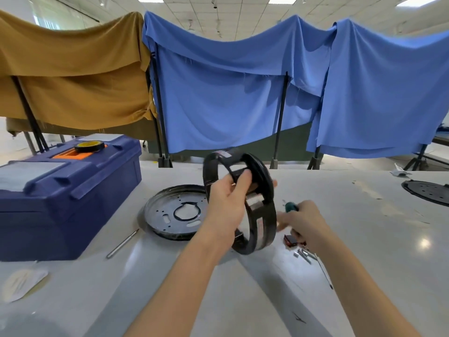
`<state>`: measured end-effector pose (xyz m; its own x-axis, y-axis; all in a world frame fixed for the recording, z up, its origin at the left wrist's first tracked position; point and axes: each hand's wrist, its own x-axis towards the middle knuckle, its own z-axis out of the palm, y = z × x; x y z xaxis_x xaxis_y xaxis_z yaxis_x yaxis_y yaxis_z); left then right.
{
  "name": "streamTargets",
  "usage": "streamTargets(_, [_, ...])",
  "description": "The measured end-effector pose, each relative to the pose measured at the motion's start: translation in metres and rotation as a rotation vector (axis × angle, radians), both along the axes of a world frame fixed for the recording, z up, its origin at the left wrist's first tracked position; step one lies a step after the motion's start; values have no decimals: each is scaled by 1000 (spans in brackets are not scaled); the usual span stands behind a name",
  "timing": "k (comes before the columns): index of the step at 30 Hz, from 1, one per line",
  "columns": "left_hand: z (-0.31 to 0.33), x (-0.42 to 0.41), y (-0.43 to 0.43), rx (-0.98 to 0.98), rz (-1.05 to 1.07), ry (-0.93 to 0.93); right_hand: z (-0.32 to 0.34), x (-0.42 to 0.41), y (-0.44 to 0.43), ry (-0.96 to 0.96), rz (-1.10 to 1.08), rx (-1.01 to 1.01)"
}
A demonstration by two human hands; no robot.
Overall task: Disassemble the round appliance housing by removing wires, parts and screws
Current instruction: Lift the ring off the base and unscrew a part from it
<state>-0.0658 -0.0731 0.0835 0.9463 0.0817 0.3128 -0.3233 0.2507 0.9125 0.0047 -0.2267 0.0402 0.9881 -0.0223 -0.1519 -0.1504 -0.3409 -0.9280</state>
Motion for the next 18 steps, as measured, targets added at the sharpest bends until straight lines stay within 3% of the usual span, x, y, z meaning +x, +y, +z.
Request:
streamTargets(3, [-2,-3,-5,260,54,-29,19,-1,-10,-168,-27,282])
streamTargets(7, [-9,-6,-19,461,6,-23,43,-8,-23,-197,93,485])
streamTargets(12, [-24,-7,-34,656,-11,2,51,-11,-41,-112,255,470])
streamTargets(18, [-35,-6,-46,879,39,-34,33,-8,-46,-38,203,452])
